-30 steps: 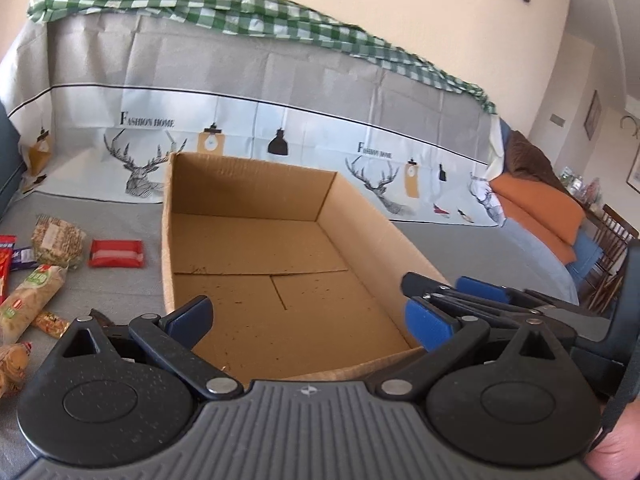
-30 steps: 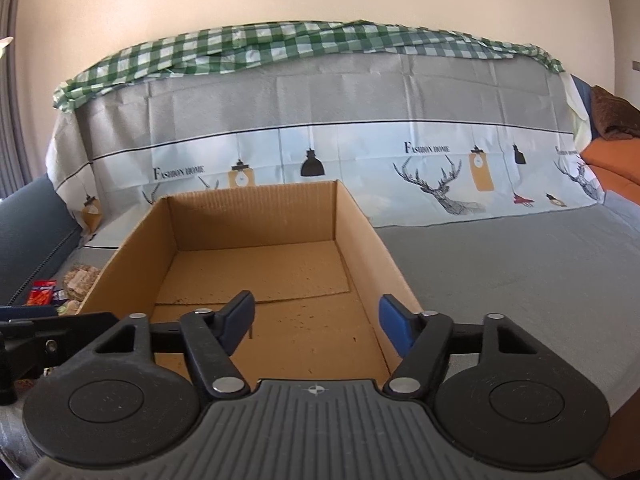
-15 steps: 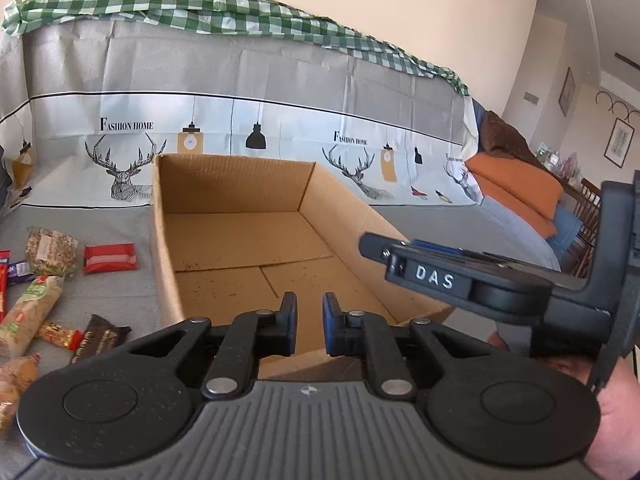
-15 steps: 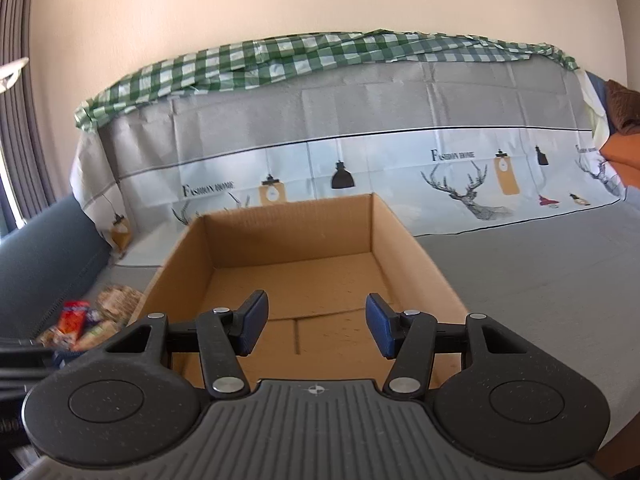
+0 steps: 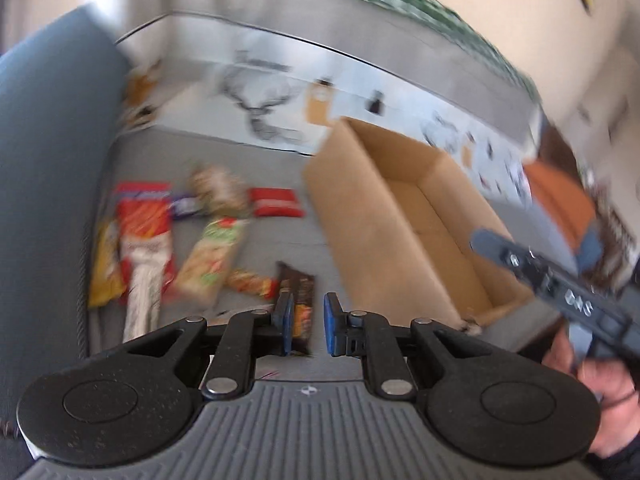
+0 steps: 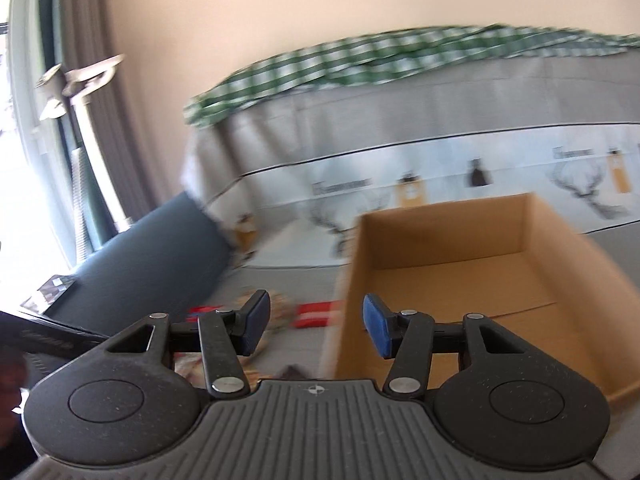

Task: Organize snacks
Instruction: 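Grasp the dark brown chocolate bar with the right tool while the left tool grasps the clear bread-roll bag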

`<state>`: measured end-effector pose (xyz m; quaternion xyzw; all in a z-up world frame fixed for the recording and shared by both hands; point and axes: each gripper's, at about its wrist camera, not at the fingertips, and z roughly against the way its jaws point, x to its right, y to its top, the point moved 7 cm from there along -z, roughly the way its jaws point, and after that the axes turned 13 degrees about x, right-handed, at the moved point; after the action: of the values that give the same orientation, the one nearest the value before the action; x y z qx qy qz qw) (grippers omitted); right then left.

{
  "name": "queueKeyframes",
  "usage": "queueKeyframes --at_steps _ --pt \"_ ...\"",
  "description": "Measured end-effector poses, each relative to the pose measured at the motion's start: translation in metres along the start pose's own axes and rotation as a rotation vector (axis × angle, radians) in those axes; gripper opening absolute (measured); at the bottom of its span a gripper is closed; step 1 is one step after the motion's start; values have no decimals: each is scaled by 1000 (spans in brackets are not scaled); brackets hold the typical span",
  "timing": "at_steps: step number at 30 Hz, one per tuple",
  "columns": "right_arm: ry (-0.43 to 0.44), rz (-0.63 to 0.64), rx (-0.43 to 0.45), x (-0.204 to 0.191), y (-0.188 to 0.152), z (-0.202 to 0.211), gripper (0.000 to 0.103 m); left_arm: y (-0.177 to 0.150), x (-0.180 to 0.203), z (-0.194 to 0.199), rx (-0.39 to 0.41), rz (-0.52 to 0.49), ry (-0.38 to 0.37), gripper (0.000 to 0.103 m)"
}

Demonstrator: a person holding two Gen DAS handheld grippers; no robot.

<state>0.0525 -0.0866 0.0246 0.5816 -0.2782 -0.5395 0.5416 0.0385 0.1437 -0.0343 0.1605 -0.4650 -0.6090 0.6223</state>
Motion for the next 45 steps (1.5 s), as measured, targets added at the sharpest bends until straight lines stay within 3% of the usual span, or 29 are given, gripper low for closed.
queueKeyframes --at_steps 4,7,10,15,19,23,32,38,43,45 --pt "68 16 -56 -37 -20 -16 53 -7 -28 2 15 49 80 16" --pt "116 40 -109 -60 -34 -25 54 -2 -40 8 31 98 75 16" --pt "122 81 -176 -73 -53 -39 54 -3 -47 6 -6 136 82 18" --pt "54 94 -315 -70 -93 -66 54 -9 -58 -5 -64 198 95 48" --pt "5 90 -365 -63 -112 -83 55 -22 -66 -28 -113 236 124 49" --pt "-16 101 -392 -62 -121 -97 59 -22 -65 -45 -155 216 116 66" --pt "-54 135 -428 -53 -141 -115 66 -34 -61 -73 -286 197 156 68" --pt "-78 123 -443 -42 -153 -119 70 -39 -59 -81 -333 156 182 68" --pt "-57 134 -431 -39 -157 -120 71 -38 -54 -80 -331 111 190 62" --pt "-39 134 -432 -40 -156 -120 67 -36 -51 -79 -316 89 188 54"
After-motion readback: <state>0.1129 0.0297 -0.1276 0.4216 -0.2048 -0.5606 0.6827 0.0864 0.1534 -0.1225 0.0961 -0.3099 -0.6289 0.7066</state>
